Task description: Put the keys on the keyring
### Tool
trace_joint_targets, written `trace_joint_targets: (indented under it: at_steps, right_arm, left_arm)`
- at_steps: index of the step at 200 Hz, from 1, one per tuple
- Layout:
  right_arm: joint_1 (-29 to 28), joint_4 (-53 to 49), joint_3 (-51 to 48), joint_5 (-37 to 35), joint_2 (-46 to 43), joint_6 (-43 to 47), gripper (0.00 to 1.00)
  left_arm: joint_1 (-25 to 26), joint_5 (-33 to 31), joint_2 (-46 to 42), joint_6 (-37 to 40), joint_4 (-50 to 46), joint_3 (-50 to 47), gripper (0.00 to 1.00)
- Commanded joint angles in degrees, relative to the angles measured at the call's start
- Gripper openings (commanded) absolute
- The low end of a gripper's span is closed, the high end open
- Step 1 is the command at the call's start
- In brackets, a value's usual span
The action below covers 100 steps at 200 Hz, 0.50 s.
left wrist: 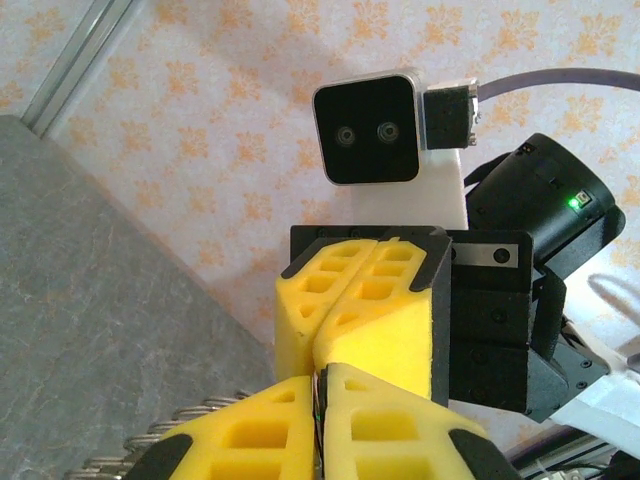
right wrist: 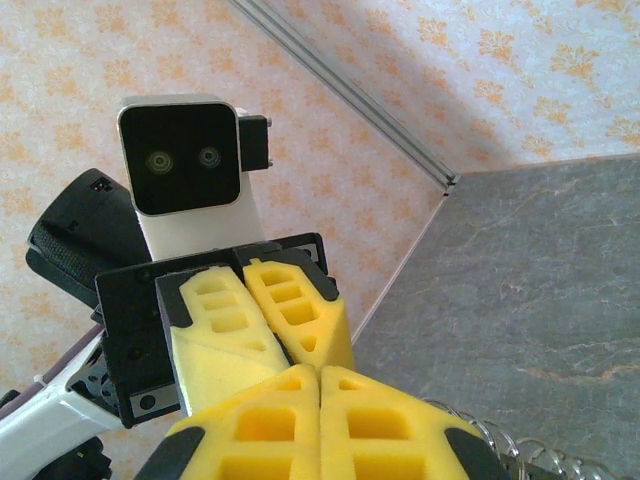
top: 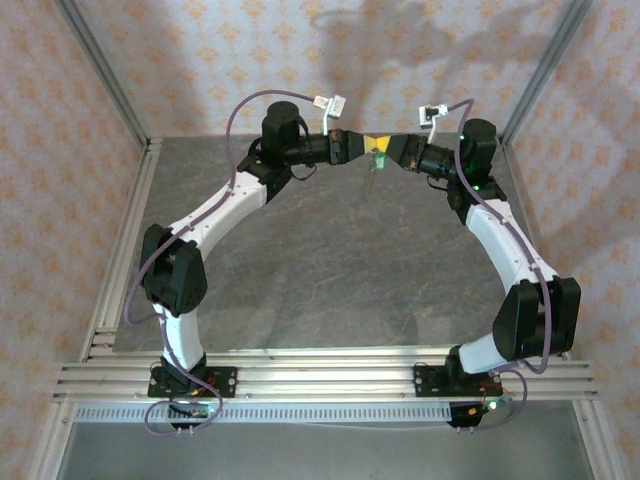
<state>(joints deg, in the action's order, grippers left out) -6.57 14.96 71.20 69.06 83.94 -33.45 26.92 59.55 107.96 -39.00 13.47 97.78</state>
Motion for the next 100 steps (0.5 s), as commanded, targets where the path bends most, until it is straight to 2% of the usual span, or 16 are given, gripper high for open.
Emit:
trace_joint_targets:
  at_steps: [1, 8, 42, 86, 100]
  right_arm:
    - [0.2, 3.1, 0.0, 0.0, -0.5, -0.8, 0.0]
    - [0.2, 3.2, 0.1, 0.0, -0.5, -0.9, 0.0]
    - [0.2, 3.5, -0.2, -0.5, -0.8, -1.3, 0.0]
    - [0.2, 4.0, -1.1, -4.8, -1.7, -3.0, 0.0]
    - [0.2, 5.6, -1.8, -6.5, -1.9, -4.8, 0.12]
  left_arm:
    - [1.8, 2.9, -0.9, 4.8, -4.2, 1.9, 0.04]
    - [2.0, 2.9, -0.9, 6.1, -5.8, 2.4, 0.0]
    - [2.4, 3.2, -0.6, 6.5, -5.9, 2.5, 0.0]
    - [2.4, -0.1, -2.5, 5.4, -2.4, -0.6, 0.0]
    - [2.4, -1.0, -3.2, 5.1, -1.1, -1.7, 0.0]
